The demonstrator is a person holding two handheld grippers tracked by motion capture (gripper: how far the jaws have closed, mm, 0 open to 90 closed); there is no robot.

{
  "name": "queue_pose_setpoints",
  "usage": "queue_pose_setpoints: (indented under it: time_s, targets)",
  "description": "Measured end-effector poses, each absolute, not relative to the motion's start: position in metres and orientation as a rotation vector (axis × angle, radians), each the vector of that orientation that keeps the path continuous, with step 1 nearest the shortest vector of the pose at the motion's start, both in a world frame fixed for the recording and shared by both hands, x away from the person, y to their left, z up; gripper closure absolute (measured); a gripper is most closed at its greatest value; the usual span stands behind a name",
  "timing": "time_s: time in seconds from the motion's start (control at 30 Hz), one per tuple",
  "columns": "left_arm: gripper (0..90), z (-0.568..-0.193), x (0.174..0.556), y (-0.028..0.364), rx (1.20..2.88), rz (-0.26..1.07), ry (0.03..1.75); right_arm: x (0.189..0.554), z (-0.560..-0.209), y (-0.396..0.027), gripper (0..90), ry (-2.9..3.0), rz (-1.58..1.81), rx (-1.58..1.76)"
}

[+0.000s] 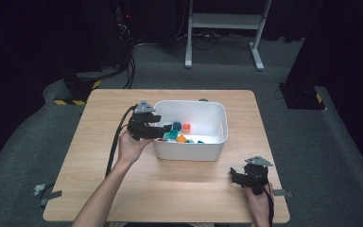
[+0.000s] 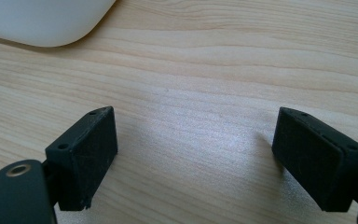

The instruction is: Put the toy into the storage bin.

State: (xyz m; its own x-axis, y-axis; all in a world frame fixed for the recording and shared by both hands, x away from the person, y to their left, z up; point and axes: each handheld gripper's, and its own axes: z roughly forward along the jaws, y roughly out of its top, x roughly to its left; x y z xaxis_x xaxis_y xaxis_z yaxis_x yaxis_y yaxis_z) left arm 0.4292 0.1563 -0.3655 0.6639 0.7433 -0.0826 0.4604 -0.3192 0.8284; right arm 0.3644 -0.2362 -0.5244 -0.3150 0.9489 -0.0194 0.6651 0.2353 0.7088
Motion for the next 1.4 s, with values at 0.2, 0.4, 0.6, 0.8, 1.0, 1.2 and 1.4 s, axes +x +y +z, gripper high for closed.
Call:
queue_pose_setpoints:
  time_s: [0.2, 0.4, 0.6, 0.8, 1.0, 1.2, 1.4]
  targets:
    - [39.1, -0.366, 0.419, 0.168, 1.947, 0.411, 0.941, 0.364, -0.524, -0.236, 13.8, 2.063, 0.841, 1.476]
    - [39.0, -0.371, 0.408, 0.183, 1.919, 0.426, 0.973, 0.364, -0.524, -0.236, 13.9, 2.063, 0.842, 1.477]
    - [39.0, -0.373, 0.4, 0.198, 1.885, 0.438, 1.002, 0.364, -0.524, -0.236, 13.9, 2.064, 0.842, 1.475]
    - [39.1, -0.378, 0.393, 0.21, 1.863, 0.437, 1.032, 0.364, -0.524, -0.236, 13.9, 2.063, 0.842, 1.477]
    - [39.0, -0.385, 0.387, 0.222, 1.839, 0.438, 1.068, 0.364, -0.524, -0.236, 13.9, 2.064, 0.842, 1.475]
    - [39.0, -0.391, 0.379, 0.229, 1.834, 0.443, 1.085, 0.364, -0.524, -0.236, 13.9, 2.064, 0.842, 1.475]
    - [38.8, -0.398, 0.372, 0.234, 1.833, 0.453, 1.105, 0.364, -0.524, -0.236, 13.9, 2.064, 0.842, 1.475]
